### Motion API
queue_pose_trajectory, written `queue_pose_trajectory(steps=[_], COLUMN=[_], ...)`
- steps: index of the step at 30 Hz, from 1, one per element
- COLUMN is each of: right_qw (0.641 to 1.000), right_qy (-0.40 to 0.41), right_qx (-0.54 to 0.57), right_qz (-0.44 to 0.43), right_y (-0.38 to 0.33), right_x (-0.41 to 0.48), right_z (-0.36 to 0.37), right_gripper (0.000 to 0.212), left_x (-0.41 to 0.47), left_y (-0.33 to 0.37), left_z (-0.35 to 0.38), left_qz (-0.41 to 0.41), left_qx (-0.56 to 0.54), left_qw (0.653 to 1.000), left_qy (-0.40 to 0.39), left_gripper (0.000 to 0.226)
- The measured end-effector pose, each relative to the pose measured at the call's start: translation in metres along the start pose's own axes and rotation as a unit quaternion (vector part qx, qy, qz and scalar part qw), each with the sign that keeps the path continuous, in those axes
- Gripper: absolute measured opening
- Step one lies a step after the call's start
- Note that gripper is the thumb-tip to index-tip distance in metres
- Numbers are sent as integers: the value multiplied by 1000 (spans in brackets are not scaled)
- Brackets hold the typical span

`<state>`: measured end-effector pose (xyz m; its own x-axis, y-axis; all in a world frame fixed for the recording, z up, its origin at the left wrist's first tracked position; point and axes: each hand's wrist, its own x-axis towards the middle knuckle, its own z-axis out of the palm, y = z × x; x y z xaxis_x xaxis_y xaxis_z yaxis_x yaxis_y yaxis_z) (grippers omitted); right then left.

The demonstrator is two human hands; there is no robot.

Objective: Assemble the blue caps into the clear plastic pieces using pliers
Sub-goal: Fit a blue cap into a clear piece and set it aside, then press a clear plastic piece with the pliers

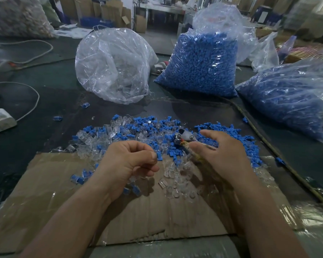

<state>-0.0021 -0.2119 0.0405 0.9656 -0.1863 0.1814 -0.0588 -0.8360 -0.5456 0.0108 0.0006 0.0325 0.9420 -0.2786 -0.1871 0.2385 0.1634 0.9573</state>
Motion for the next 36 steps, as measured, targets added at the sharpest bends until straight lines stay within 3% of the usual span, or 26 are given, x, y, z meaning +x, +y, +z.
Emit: queue_pose_trajectory(steps=[3, 5, 17, 22, 27, 30, 33, 36], right_qw=[983, 969, 977, 987, 996, 990, 971, 979], right_qy=[-120, -163, -70, -20, 71, 118, 180, 151], right_qx=[-110, -159, -188, -156, -39, -34, -111, -89], right_qz=[88, 94, 70, 29, -36, -67, -114, -104], right_y=[14, 19, 18, 17, 8, 2, -1, -6], right_x=[3, 4, 8, 6, 2, -2, -5, -8], right_z=[-6, -5, 0, 1, -1, 1, 0, 0], right_gripper=[109, 120, 61, 56, 58, 50, 34, 25], left_x=[0, 0, 0, 1, 1, 2, 3, 4], left_y=[-1, -1, -1, -2, -2, -3, -4, -6], left_z=[0, 0, 2, 3, 4, 4, 5, 6], left_qz=[4, 13, 1, 8, 51, 77, 104, 116], left_qx=[-5, 1, -12, -25, -61, -85, -91, -96], left_qw=[1000, 1000, 1000, 1000, 997, 993, 990, 987], left_qy=[2, 1, -7, -8, 9, 30, 40, 48], left_gripper=[4, 7, 16, 15, 12, 11, 12, 13])
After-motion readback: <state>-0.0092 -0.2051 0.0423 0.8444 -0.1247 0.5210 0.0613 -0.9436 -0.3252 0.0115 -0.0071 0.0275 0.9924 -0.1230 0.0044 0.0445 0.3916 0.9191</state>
